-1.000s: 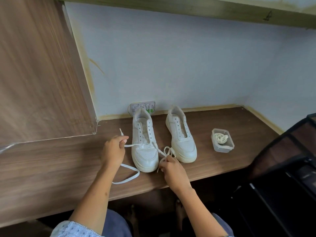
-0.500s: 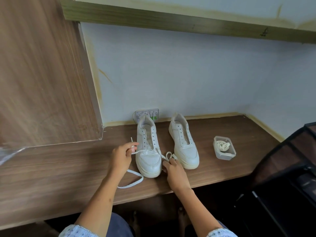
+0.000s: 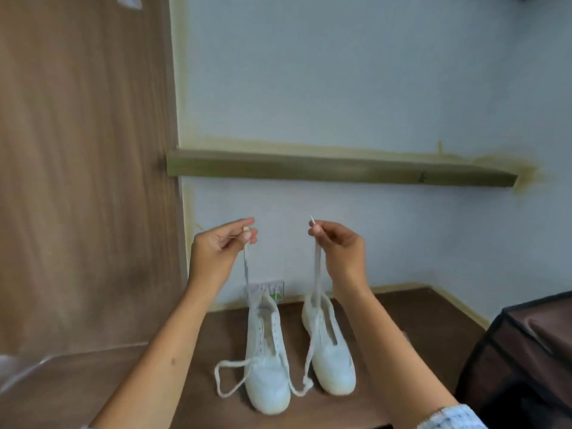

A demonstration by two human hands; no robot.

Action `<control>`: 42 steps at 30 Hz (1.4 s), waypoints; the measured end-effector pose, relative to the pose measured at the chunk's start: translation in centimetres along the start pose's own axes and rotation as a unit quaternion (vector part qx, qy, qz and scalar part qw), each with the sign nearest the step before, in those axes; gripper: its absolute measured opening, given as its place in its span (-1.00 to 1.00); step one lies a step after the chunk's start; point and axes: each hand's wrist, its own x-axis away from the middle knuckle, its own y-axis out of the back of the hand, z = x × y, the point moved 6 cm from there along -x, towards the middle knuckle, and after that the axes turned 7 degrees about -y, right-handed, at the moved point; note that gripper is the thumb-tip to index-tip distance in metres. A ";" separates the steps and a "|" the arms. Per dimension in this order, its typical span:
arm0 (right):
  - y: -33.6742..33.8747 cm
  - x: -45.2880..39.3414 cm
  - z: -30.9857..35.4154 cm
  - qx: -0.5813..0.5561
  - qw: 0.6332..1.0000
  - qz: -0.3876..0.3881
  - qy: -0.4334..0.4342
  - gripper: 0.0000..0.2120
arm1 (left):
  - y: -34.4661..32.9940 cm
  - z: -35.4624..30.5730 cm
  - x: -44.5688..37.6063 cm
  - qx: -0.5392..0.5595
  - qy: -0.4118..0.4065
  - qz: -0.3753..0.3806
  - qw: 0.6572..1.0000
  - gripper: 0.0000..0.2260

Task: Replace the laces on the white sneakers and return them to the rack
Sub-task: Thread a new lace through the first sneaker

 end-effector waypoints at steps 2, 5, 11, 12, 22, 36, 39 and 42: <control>-1.0 -0.7 4.3 -0.045 0.999 0.007 0.009 -0.95 | -0.6 -4.4 -2.6 0.010 -0.040 0.004 0.999 -0.70; -2.5 -1.3 9.6 -0.085 0.996 0.023 0.011 -0.95 | -1.2 -9.9 -5.5 0.033 -0.076 -0.004 0.997 -0.57; -4.1 -1.6 17.4 -0.118 0.992 0.039 0.022 -0.97 | -2.1 -17.7 -8.9 0.049 -0.085 -0.022 0.995 -0.73; -4.2 -1.6 18.4 -0.118 0.992 0.040 0.029 -0.97 | -2.2 -18.7 -9.3 0.050 -0.087 -0.024 0.995 -0.78; -4.5 -1.5 21.2 -0.120 0.992 0.031 -0.020 -0.89 | -4.1 -23.2 -11.5 0.006 -0.069 -0.009 0.998 -0.86; -3.3 -1.2 21.2 -0.112 0.993 0.016 -0.039 -0.97 | -4.4 -22.3 -10.7 0.033 -0.022 -0.017 0.999 -0.86; -2.6 -1.3 20.6 -0.085 0.995 0.034 -0.030 -0.95 | -4.2 -20.9 -10.1 0.030 0.012 -0.007 0.999 -0.87; -2.2 -1.3 18.8 0.006 0.992 0.111 -0.055 -0.90 | -3.6 -18.2 -9.1 -0.032 0.037 0.013 0.999 -0.90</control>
